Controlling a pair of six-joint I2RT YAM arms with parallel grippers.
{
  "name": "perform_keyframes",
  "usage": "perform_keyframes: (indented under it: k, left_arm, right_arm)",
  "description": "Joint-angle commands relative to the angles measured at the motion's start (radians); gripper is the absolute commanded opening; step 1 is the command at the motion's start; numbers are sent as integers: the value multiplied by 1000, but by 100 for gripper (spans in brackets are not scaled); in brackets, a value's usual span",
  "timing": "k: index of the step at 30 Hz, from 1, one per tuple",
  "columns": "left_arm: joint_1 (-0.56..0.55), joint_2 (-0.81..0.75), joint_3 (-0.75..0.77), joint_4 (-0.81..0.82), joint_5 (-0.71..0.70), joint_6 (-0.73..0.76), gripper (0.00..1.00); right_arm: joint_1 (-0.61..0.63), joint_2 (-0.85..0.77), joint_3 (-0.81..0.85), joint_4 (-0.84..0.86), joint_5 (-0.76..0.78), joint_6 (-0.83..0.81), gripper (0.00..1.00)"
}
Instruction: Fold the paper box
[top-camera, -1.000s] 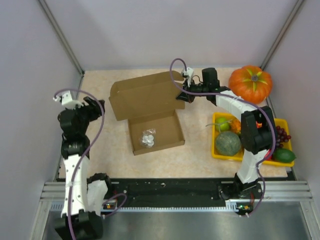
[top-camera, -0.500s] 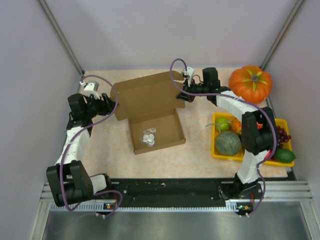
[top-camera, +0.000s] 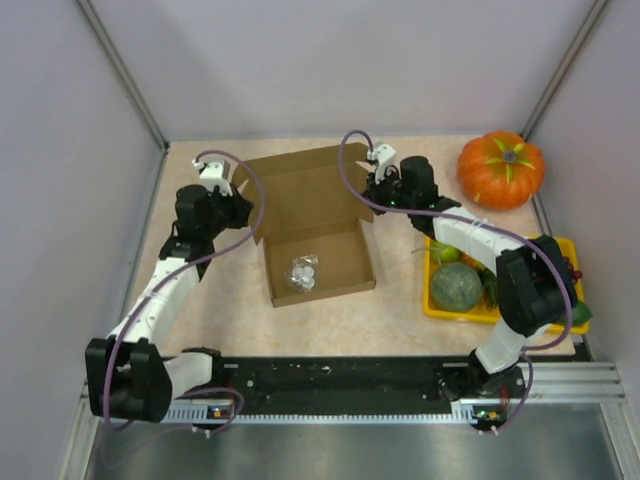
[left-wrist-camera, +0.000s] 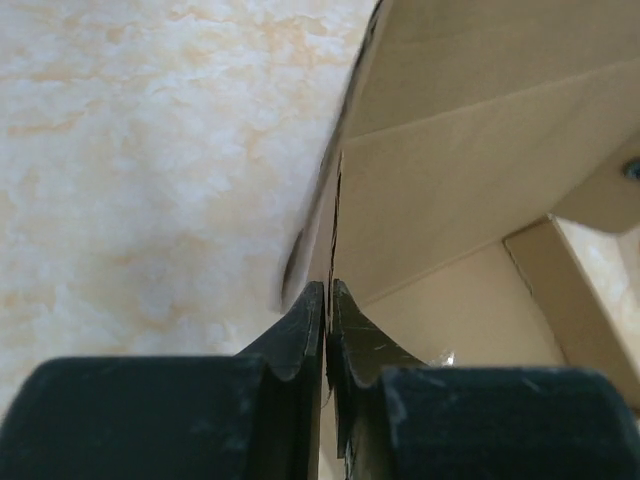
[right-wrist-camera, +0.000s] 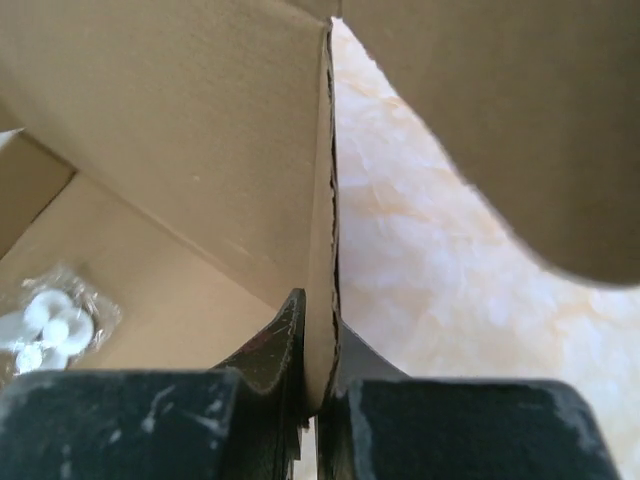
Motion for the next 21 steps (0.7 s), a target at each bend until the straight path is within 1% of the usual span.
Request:
perform_keyframes:
  k: [1, 3, 4, 5, 6, 7, 9, 11, 14, 15, 16, 17, 19, 21]
  left_arm:
    - [-143, -136, -90, 169, -402, -252, 9]
    - [-221, -142, -122, 224, -471, -302, 11]
    - [-247, -138, -124, 240, -552, -318, 10]
    - [-270, -132, -122, 246, -572, -347, 10]
    - [-301, -124, -122, 252, -588, -361, 9]
    - [-316, -115, -124, 258, -630, -374, 9]
    - [-353, -109, -157, 329, -660, -404, 8]
    - [-367, -102, -214, 452, -669, -404, 7]
    - [-384, -95, -256, 511, -693, -424, 7]
    - [-398, -92, -265, 525, -697, -421, 7]
    - [-405, -86, -285, 547, -697, -409, 7]
    - [-411, -84, -291, 562, -697, -405, 7]
    - [-428, -76, -302, 545, -701, -417, 7]
    - [-450, -73, -319, 554, -720, -411, 6]
  right_arm:
    - [159, -156, -94, 176, 571, 233, 0]
    - [205, -175, -117, 157, 688, 297, 0]
    - [230, -181, -125, 157, 843, 348, 0]
    - [276, -190, -132, 156, 889, 366, 0]
    - [294, -192, -134, 160, 929, 370, 0]
    - [314, -196, -136, 151, 1038, 398, 0]
    - [344, -213, -145, 151, 1053, 448, 0]
    - [362, -216, -184, 198, 1101, 459, 0]
    - [362, -203, -234, 269, 1096, 469, 0]
    - [373, -201, -250, 297, 1105, 453, 0]
    - [380, -202, -267, 317, 1151, 450, 0]
    - [384, -206, -290, 335, 1151, 450, 0]
    - [402, -209, -292, 309, 1159, 487, 0]
    - [431, -206, -324, 370, 1209, 440, 0]
